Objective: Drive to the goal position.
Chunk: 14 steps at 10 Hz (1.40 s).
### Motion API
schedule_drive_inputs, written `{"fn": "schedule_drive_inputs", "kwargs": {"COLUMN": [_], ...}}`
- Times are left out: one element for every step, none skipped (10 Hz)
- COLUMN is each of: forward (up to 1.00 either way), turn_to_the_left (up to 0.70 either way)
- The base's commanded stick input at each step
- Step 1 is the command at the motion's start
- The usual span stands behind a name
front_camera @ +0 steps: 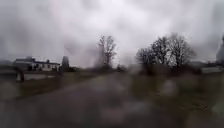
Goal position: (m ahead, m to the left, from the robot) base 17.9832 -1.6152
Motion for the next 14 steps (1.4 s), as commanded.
{"fn": "schedule_drive_inputs", "kwargs": {"forward": [1.0, 1.0, 1.0, 1.0, 1.0, 1.0, 1.0, 1.0, 1.0, 1.0, 1.0, 1.0, 1.0, 1.0], "turn_to_the_left": [0.0, 0.0, 0.0, 0.0, 0.16, 0.4, 0.4, 0.4, 0.4, 0.4, 0.04, 0.0, 0.0, 0.0]}}
